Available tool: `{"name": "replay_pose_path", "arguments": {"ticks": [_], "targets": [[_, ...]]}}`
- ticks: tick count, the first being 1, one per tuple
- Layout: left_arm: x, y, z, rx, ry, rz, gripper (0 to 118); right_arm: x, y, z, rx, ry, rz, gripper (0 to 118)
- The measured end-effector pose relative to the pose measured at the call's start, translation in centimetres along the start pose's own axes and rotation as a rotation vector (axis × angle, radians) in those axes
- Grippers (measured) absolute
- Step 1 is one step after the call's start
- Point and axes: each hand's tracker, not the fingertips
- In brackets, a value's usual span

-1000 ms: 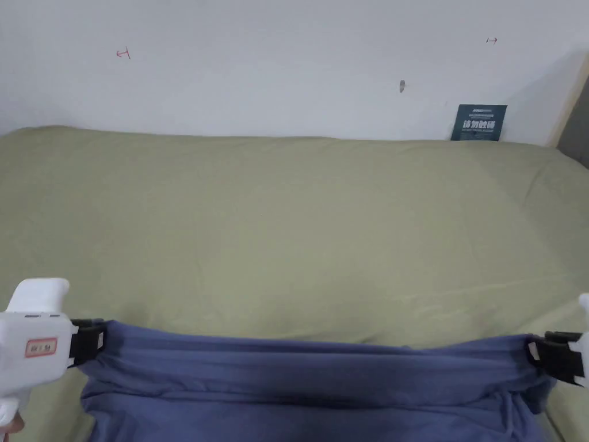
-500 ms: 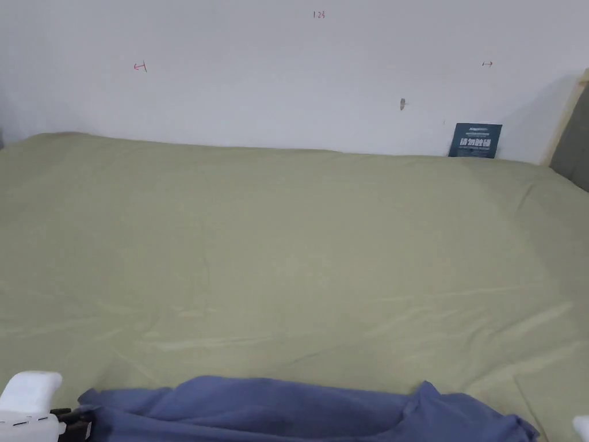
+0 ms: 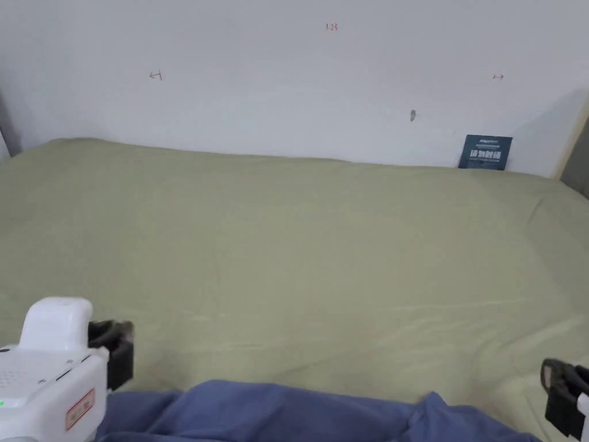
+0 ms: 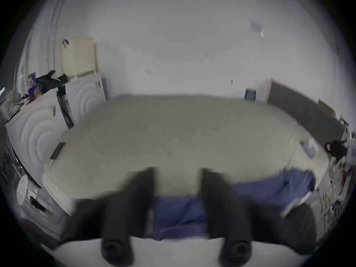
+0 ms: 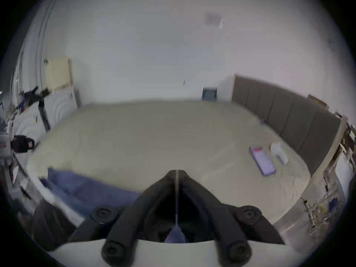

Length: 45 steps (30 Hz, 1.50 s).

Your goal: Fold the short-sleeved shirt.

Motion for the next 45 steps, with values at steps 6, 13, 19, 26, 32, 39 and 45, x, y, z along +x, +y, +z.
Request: {"name": "replay_pose_path", "arguments": {"ticks": [6,13,19,26,32,39,45], "targets": [[1.8,1.3,1.2,0.076,-0.038,0.045,0,-3.9,1.7,2.2,0.144,0.002,0.051,0],[-3.5,2.2,1.0,-0.105,-0.108,0.222,0,-5.7,1.6,4.3,0.208,-0.009,0.064,0],[-13.6,0.1,-3.4,-0.529,-0.235,0.403,0,-6.9,1.2,5.2,0.196,-0.01,0.087,0],[-17.5,-2.1,-6.6,-0.702,-0.488,0.516,98,-8.0,0.6,4.8,0.132,-0.014,0.114,0],[-15.3,-4.7,-9.7,-0.774,-0.628,0.626,96,-8.1,0.0,4.1,0.089,-0.024,0.111,0],[-14.3,-6.3,-12.7,-0.782,-0.67,0.659,89,-7.4,-0.5,4.5,0.06,-0.029,0.087,0],[-13.4,-6.5,-12.8,-0.793,-0.607,0.678,12,-6.6,-1.2,4.7,0.031,-0.027,0.062,0]]}}
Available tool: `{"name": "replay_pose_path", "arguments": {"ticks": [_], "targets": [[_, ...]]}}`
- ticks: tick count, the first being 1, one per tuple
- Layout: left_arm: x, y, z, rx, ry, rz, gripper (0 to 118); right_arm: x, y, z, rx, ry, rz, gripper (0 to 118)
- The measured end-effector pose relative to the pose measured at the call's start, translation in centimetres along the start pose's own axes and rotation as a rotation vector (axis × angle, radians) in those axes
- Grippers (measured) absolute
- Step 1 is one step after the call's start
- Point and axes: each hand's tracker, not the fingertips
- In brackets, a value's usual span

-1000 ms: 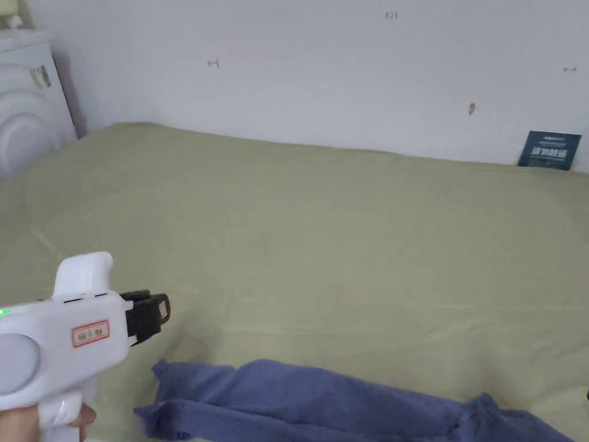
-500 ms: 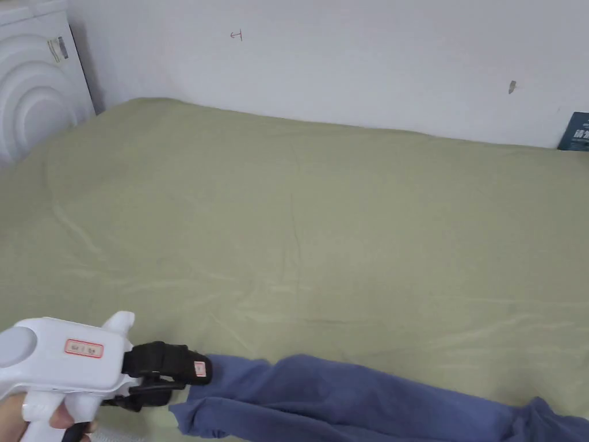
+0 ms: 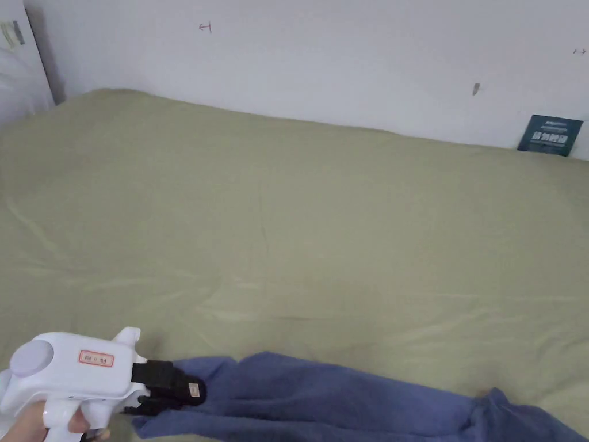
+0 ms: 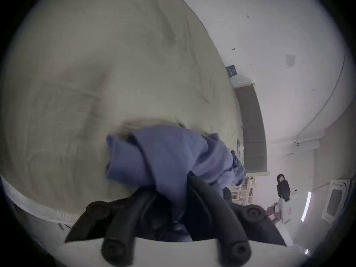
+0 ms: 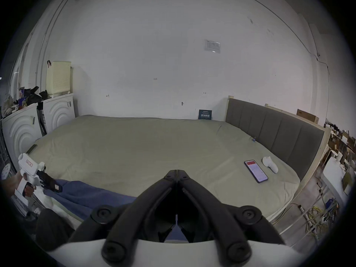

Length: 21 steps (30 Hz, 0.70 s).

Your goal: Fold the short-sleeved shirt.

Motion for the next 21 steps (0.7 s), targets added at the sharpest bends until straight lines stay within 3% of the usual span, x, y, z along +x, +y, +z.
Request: {"name": "replay_pose_path", "arguments": {"ticks": [11,14,21], "targets": [[2.0,0.2,8.0,0.154,0.083,0.021,11,0.7,0.3,-0.3,0.007,0.02,0.011,0],[4.2,-0.6,8.9,0.146,0.165,-0.059,11,0.8,0.1,-0.6,0.005,0.029,0.006,0],[13.7,-3.4,6.0,0.137,0.159,-0.221,11,1.0,-0.6,-0.5,-0.016,0.05,-0.018,0]]}}
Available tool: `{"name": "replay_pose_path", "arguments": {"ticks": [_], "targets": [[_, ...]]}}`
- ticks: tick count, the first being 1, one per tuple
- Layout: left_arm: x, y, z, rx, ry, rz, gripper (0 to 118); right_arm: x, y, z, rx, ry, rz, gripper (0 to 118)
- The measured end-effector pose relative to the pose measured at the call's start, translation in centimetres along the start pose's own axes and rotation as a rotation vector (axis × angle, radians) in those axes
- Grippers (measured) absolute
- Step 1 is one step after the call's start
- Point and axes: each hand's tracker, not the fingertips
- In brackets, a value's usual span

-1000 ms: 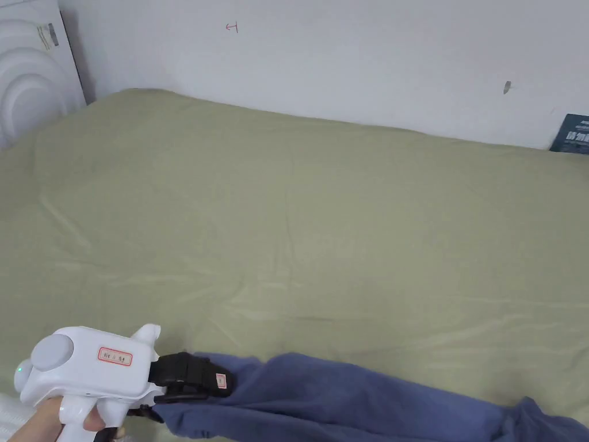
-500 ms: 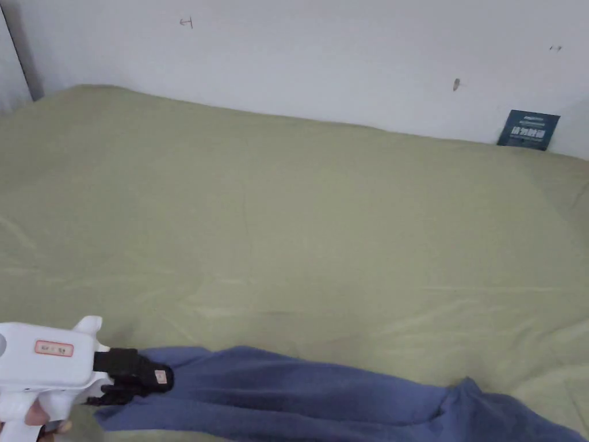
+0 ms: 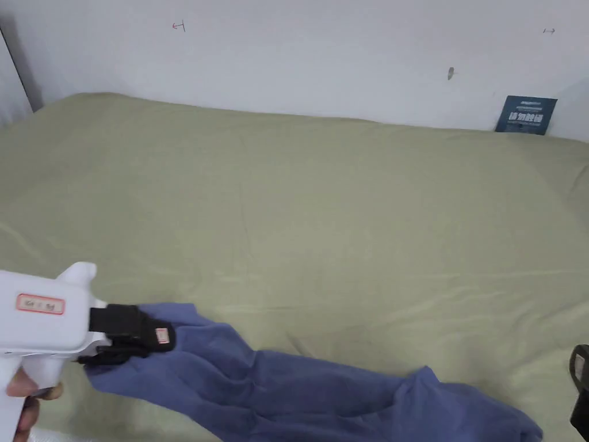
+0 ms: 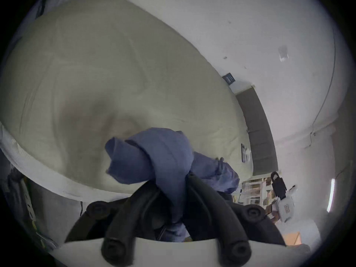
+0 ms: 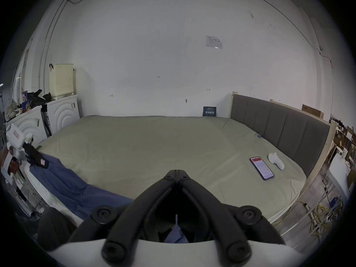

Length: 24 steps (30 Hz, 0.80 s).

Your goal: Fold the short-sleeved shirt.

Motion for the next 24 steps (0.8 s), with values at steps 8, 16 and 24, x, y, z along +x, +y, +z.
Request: {"name": "replay_pose_path", "arguments": {"ticks": [8,16,24], "targets": [[11.0,-3.0,-8.2,-0.149,0.1,-0.238,11,1.3,-0.8,0.5,-0.011,0.002,-0.002,0],[13.6,-7.8,-20.0,-0.289,0.228,-0.38,98,2.8,-1.9,1.3,-0.045,0.001,-0.04,0],[10.9,-5.5,-12.7,-0.115,0.079,-0.27,70,4.7,-2.5,1.0,-0.076,-0.02,-0.076,0]]}}
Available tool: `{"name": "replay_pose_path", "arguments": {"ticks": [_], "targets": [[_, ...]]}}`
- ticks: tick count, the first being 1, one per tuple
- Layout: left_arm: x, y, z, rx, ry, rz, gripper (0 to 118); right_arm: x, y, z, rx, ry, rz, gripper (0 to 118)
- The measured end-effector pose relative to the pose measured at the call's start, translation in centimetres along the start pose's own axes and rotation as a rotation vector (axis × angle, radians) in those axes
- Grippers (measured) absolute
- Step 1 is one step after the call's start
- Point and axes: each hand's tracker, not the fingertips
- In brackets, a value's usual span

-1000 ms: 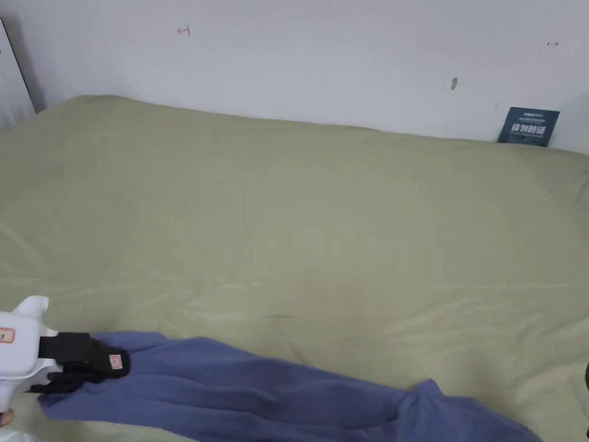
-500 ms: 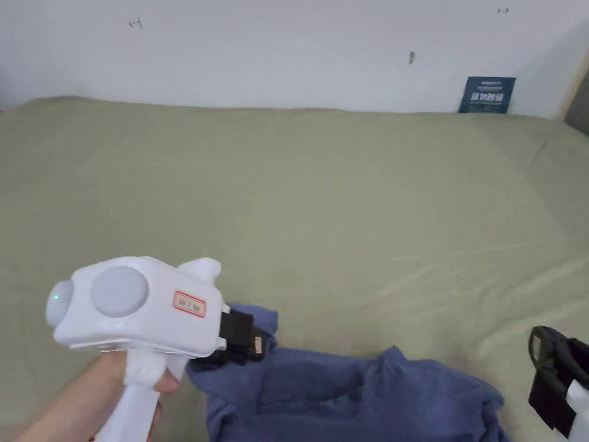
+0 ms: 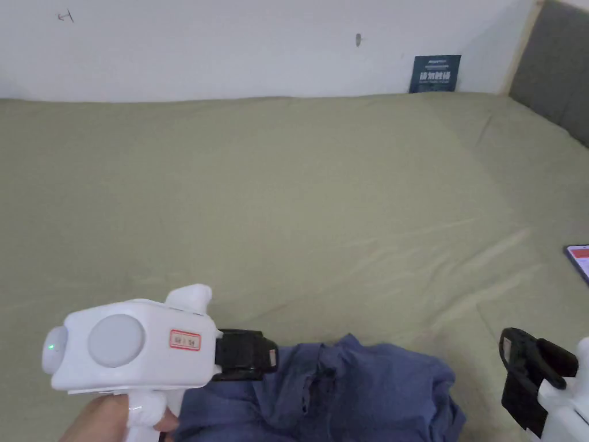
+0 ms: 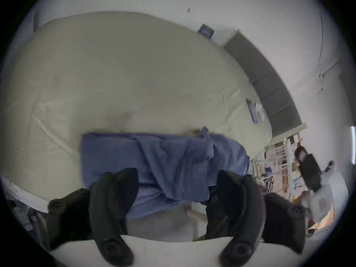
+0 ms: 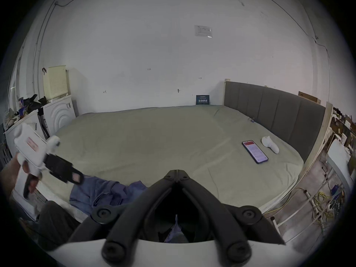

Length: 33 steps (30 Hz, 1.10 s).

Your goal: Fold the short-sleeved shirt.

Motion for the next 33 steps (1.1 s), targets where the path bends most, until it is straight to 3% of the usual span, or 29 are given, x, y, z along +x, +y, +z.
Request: {"name": "replay_pose_path", "arguments": {"ticks": [1,2,6,11,14,18,23,27,28,29,31,33], "targets": [[-0.5,0.0,0.5,0.006,0.008,0.01,19,0.1,-0.1,-0.1,-0.004,0.004,-0.006,0],[-1.3,0.0,0.5,-0.006,0.008,0.022,0,0.1,-0.2,-0.3,-0.008,0.008,-0.012,0],[-1.8,-0.7,-3.5,-0.092,0.009,0.049,0,-0.2,-0.7,-0.8,-0.031,0.015,-0.021,0],[1.0,-2.0,-10.6,-0.195,-0.149,0.087,0,-0.3,-1.0,-0.7,-0.051,0.019,-0.024,0],[2.1,-2.3,-13.5,-0.2,-0.077,0.049,0,-0.3,-1.0,-0.7,-0.067,0.018,-0.027,0],[0.1,-0.5,-7.7,-0.12,-0.15,0.073,0,-0.6,-0.9,-1.0,-0.073,0.021,-0.009,0],[-6.5,0.5,0.8,0.012,-0.045,0.104,0,-1.8,-0.9,-2.5,-0.092,0.064,-0.01,0],[-11.4,0.6,2.1,-0.029,0.004,0.107,1,-3.4,-1.0,-3.2,-0.105,0.086,0.026,0],[-12.1,0.6,1.9,-0.043,-0.013,0.114,7,-3.7,-0.9,-3.3,-0.109,0.092,0.028,0],[-12.6,0.5,1.6,-0.038,-0.049,0.136,25,-4.0,-0.9,-3.3,-0.111,0.098,0.032,0],[-13.5,0.7,0.7,-0.042,-0.158,0.169,101,-4.5,-0.6,-3.2,-0.112,0.1,0.044,0],[-13.8,0.9,-1.0,-0.057,-0.216,0.207,101,-4.9,-0.4,-3.2,-0.112,0.101,0.06,0]]}}
